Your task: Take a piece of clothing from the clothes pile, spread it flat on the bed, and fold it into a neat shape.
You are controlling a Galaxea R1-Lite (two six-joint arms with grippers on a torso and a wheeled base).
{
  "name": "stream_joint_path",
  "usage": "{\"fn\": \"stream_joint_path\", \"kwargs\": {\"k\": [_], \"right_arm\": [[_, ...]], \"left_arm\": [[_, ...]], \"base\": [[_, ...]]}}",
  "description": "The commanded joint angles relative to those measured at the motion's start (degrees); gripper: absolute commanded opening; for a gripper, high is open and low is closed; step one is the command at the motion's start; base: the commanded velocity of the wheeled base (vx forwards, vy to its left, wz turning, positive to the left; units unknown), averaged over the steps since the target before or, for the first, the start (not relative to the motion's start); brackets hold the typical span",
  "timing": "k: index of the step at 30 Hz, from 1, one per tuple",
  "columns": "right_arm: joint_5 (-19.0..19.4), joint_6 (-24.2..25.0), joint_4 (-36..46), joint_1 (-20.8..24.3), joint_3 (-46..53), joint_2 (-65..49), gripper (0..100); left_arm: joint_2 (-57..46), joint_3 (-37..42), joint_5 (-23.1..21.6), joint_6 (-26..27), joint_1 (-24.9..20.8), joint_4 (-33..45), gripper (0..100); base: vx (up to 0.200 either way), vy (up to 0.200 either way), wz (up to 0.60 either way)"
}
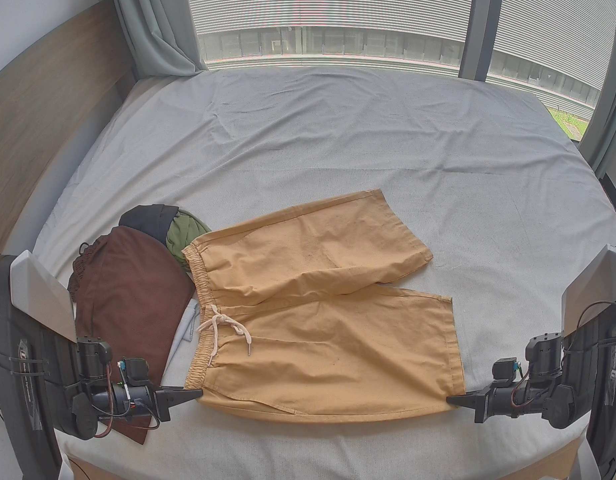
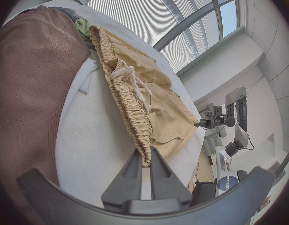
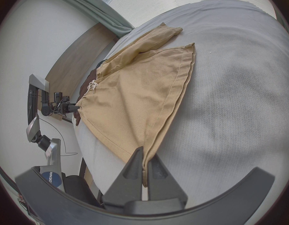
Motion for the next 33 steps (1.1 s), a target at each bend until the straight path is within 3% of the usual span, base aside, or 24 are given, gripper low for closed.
{"fn": "stream_joint_path", "kwargs": {"k": [1, 6, 9, 15, 21, 23, 31, 33], "right_arm": [[0.07, -0.78, 0.01, 0.10, 1.44, -0.26, 0], [3.76, -4.82, 0.01, -1.04, 2.94, -0.17, 0], [4.03, -5.35, 0.01, -1.22, 2.94, 0.00, 0], [4.29, -5.17, -0.08, -1.13, 2.41, -0.17, 0], [5.34, -4.30, 0.01, -2.01, -0.58, -1.05, 0], [5.43, -3.59, 0.01, -2.01, -1.46, -1.49, 0], [5.70, 8.71, 0.01, -0.16, -4.71, -9.75, 0], [5.70, 9.77, -0.08, 0.01, -5.15, -10.37, 0]], "left_arm": [[-0.13, 1.77, 0.02, 0.73, 0.32, 0.03, 0], [-0.04, 4.58, -0.07, 3.80, 0.50, -0.05, 0], [0.05, 5.46, -0.07, 4.95, 0.50, -0.05, 0], [1.28, 5.81, -1.21, 7.41, 0.58, -0.05, 0], [0.75, 2.73, -1.48, 6.44, 1.11, -0.05, 0], [0.57, 2.12, -1.48, 5.91, 1.02, -0.05, 0], [-4.52, -2.54, -1.56, -3.76, 0.41, -0.05, 0], [-4.79, -3.24, -1.56, -4.55, 0.41, -0.05, 0]], "base": [[0.000, 0.000, 0.00], [0.000, 0.000, 0.00], [0.000, 0.000, 0.00], [0.000, 0.000, 0.00], [0.000, 0.000, 0.00], [0.000, 0.000, 0.00], [0.000, 0.000, 0.00], [0.000, 0.000, 0.00]]}}
